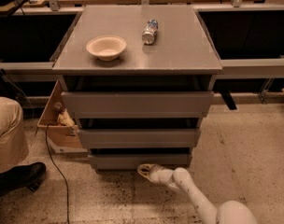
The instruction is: Close bottom drawer
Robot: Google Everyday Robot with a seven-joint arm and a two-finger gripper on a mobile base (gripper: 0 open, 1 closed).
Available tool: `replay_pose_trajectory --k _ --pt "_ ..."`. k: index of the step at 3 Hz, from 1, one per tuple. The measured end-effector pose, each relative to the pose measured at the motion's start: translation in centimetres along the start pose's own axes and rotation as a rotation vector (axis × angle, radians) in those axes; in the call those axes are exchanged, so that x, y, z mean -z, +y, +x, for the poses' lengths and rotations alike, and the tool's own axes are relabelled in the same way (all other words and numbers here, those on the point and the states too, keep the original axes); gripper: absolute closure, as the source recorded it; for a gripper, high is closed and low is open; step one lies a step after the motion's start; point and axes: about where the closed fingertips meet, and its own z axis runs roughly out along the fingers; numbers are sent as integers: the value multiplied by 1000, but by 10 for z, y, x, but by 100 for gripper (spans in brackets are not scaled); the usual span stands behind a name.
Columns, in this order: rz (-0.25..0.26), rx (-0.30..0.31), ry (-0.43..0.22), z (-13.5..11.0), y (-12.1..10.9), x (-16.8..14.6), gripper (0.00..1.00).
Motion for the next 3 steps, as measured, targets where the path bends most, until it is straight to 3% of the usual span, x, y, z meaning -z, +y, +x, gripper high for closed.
replay_pose_trajectory --k 1,2,3 --pt "-103 -59 35 10 31 35 100" --pt "-103 -77 149 28 20 104 100" --pt "-28 -76 286 24 -20 193 100"
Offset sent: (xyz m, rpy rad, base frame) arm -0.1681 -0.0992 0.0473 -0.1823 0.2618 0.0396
